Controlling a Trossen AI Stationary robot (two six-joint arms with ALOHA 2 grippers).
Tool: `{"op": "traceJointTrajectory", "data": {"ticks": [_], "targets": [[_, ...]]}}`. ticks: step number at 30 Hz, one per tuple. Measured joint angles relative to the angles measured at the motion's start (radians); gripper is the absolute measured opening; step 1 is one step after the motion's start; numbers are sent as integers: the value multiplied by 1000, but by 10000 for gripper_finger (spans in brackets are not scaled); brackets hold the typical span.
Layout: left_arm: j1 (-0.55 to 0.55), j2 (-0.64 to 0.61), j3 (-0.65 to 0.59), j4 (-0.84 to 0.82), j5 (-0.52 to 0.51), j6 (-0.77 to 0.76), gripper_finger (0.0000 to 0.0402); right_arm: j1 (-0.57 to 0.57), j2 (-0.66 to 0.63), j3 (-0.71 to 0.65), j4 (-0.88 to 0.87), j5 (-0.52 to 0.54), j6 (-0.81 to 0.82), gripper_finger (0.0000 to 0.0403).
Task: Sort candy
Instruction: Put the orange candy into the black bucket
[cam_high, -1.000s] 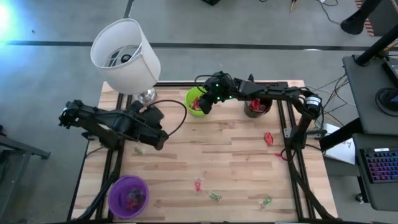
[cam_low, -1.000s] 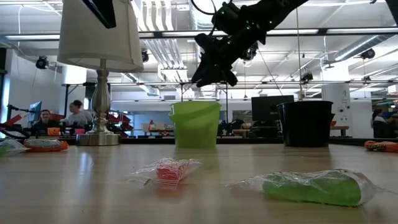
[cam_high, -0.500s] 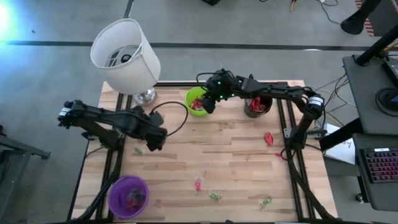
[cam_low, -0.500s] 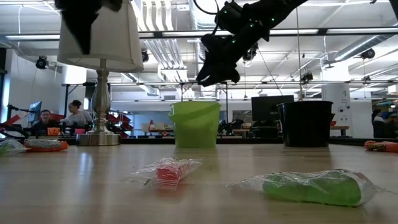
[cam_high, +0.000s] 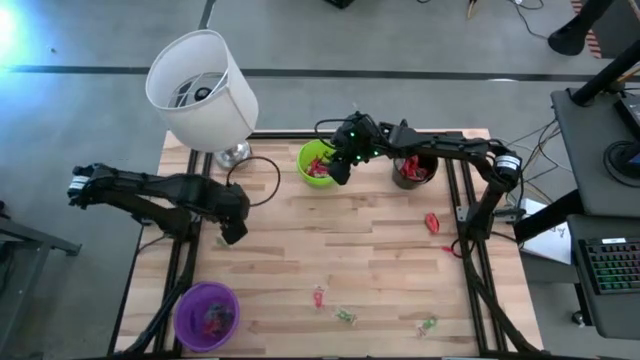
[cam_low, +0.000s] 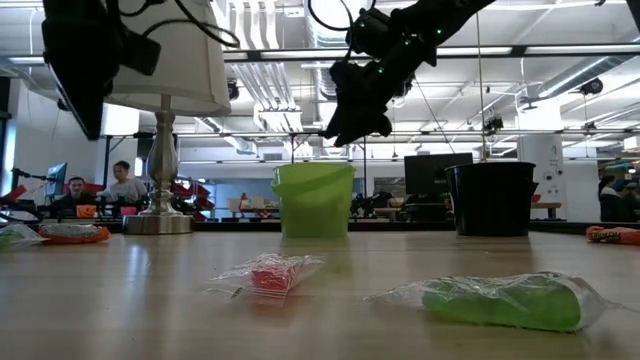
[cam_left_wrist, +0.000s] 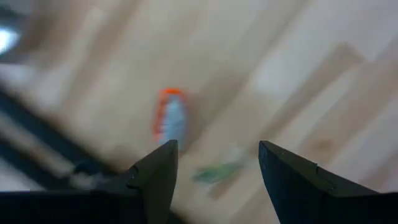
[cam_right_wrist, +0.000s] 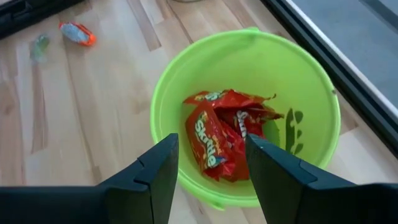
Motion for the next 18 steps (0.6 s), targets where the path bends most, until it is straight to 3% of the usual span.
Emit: {"op": "traceJointTrajectory", "data": {"ticks": [5,11,18], "targets": [[72,-92,-148,124,135,45,206,0,-11,3,-11,-9,13,177],[137,-132,-251,155,137,63,206,3,-14,58,-64,-10,12,178],[203,-87,-317,182,133,150,206,3,-14,101,-94,-10,15,178]]}}
